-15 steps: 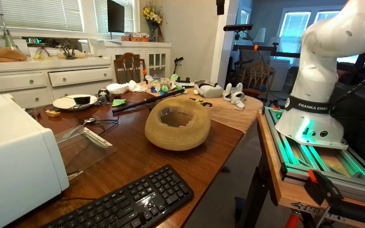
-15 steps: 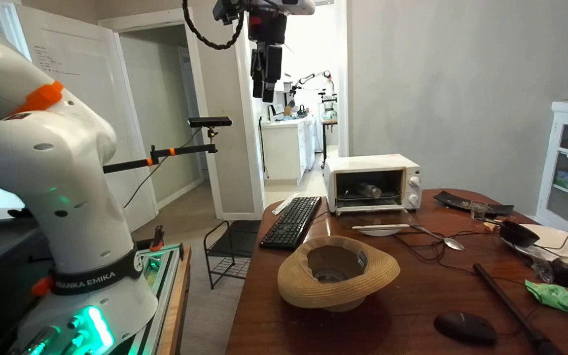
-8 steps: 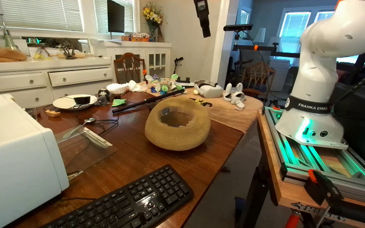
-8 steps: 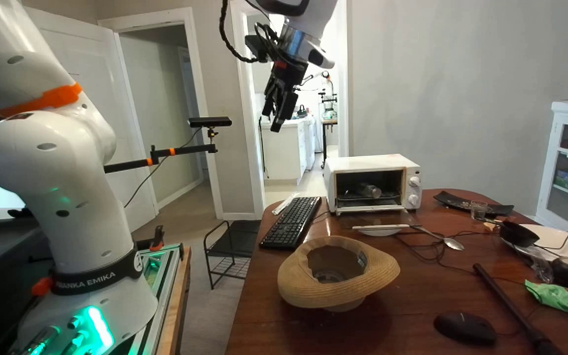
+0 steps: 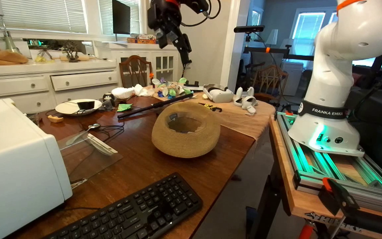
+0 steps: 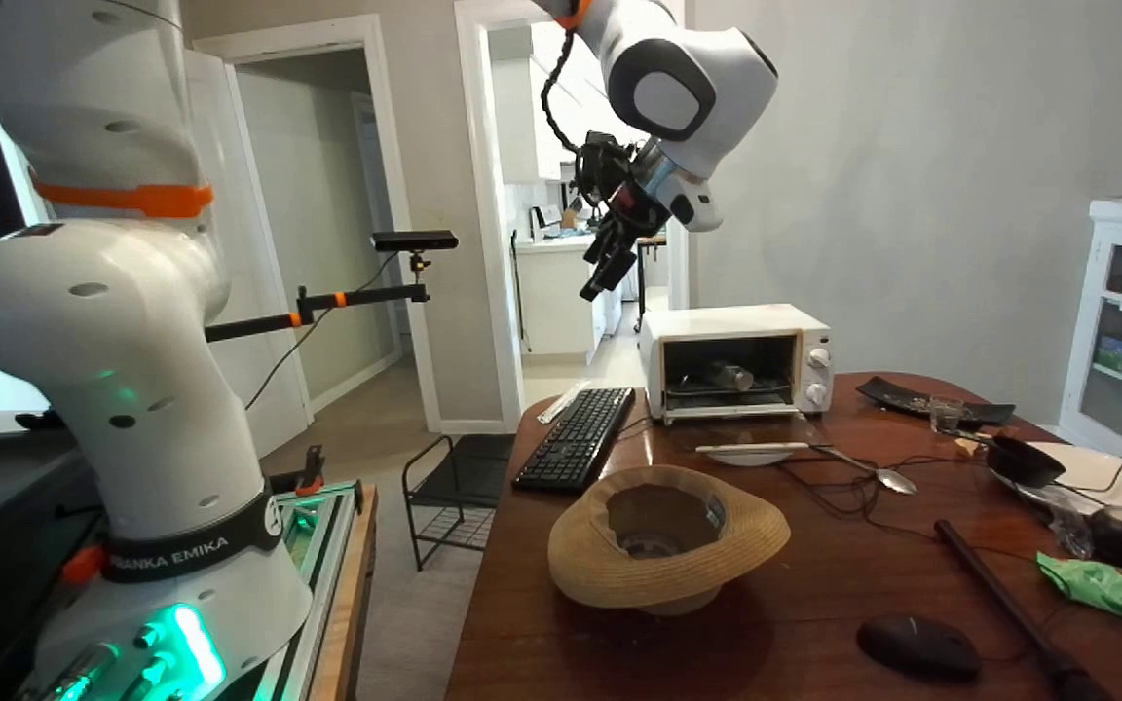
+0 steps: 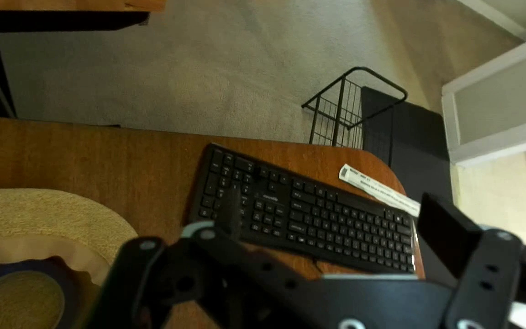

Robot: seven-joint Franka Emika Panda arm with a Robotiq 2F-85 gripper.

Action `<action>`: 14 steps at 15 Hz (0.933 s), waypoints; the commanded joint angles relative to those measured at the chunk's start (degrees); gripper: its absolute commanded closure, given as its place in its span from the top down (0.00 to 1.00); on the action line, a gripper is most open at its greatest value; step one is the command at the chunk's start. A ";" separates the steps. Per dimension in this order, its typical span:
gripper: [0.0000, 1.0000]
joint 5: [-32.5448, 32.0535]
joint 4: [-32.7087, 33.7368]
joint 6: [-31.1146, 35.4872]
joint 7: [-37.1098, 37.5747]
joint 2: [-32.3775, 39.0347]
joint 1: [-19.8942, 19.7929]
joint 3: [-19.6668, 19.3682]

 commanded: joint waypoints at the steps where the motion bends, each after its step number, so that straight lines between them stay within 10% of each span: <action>1: 1.00 1.94 5.82 0.82 7.70 6.55 -0.45 0.13; 10: 1.00 0.56 3.58 0.97 4.64 4.40 -0.50 0.32; 14: 1.00 4.68 9.39 9.80 5.13 13.99 -0.61 0.31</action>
